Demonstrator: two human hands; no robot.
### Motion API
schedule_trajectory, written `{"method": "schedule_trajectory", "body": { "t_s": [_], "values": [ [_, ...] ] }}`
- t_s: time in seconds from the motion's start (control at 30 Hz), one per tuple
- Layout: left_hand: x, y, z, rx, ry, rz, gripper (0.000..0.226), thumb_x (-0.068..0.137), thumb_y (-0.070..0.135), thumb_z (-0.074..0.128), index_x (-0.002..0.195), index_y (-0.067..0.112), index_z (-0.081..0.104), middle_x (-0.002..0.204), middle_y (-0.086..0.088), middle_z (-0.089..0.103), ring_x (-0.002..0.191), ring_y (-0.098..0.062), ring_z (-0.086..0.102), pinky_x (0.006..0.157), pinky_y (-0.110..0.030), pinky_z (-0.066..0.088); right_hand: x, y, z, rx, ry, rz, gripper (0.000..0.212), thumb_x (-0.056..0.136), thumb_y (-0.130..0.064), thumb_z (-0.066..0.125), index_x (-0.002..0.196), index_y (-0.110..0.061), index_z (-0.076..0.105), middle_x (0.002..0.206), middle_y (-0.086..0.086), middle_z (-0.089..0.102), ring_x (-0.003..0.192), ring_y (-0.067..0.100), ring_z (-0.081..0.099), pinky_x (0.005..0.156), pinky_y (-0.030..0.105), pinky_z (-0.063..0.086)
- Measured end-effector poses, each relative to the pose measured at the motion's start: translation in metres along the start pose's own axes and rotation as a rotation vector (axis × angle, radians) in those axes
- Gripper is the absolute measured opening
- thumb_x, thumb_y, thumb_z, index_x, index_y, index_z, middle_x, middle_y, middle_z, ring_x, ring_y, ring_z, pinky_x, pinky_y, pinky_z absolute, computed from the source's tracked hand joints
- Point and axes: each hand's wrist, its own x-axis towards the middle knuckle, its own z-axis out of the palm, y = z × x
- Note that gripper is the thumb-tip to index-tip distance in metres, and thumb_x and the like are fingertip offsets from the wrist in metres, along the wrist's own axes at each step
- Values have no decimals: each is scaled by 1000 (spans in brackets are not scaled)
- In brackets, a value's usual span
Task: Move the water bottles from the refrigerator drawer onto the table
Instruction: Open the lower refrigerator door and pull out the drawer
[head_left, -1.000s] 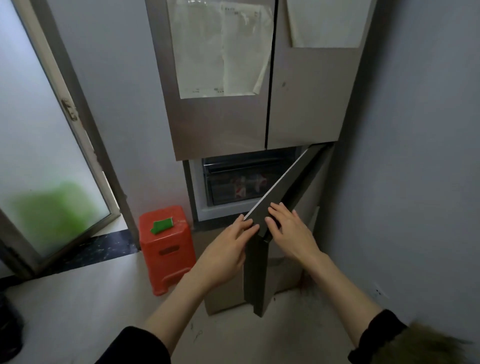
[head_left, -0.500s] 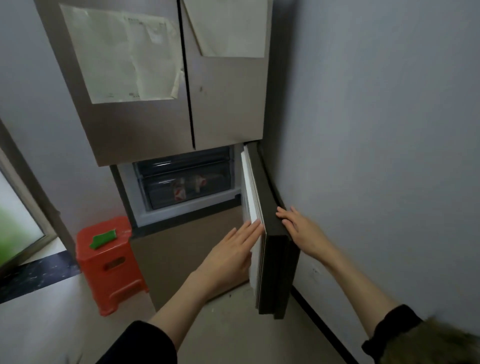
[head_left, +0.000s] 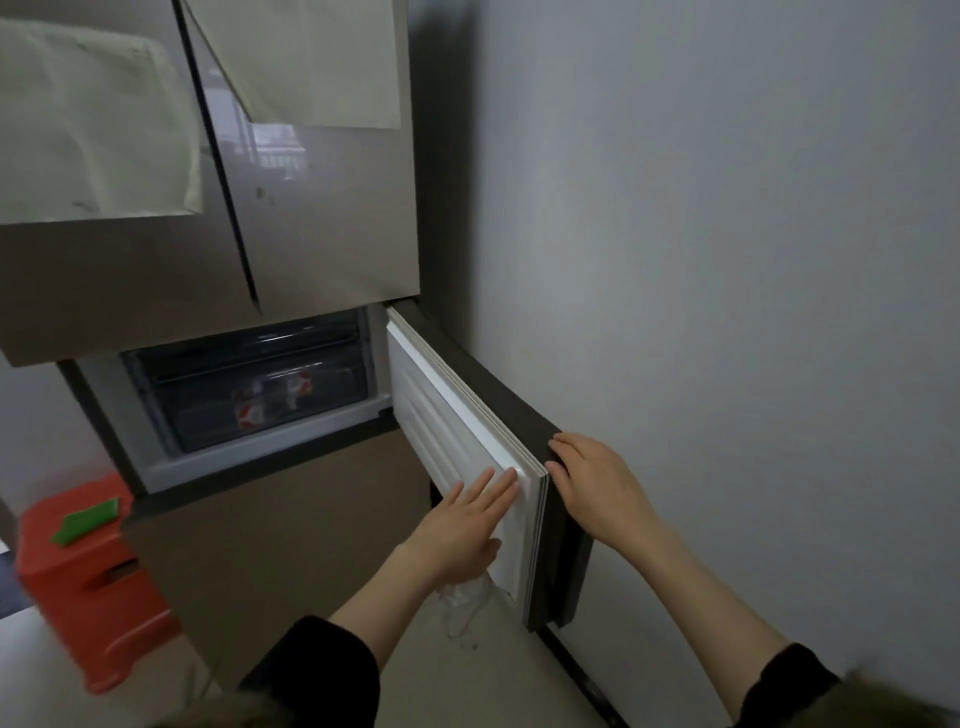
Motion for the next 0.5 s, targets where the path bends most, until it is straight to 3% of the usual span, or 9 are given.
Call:
{"method": "schedule_trajectory", "body": {
  "t_s": [0.13,0.3,0.5],
  "values": [
    [27,16,-3,-30,8,16,67,97,30,37,148,22,-6,156,3,-16,142,-13,-18,117,-36,-5,-2,26,-4,-114,-95,59,54,99,-42,26,147,-17,20,156,0,18,144,15,13,117,43,7],
    [29,-1,1,-142,105,-46,64,96,32,40,149,25,5,157,2,-9,144,-14,-12,117,-35,0,5,32,-4,-52,-61,62,58,98,-42,33,148,-19,15,158,4,10,145,18,8,117,44,4],
    [-2,-47,2,-227,193,-186,62,95,37,41,148,28,11,158,6,-3,143,-11,-9,117,-34,1,30,1,20,-43,-97,-111,63,96,-51,30,149,-24,9,158,3,6,146,19,5,117,44,0]
  ]
}}
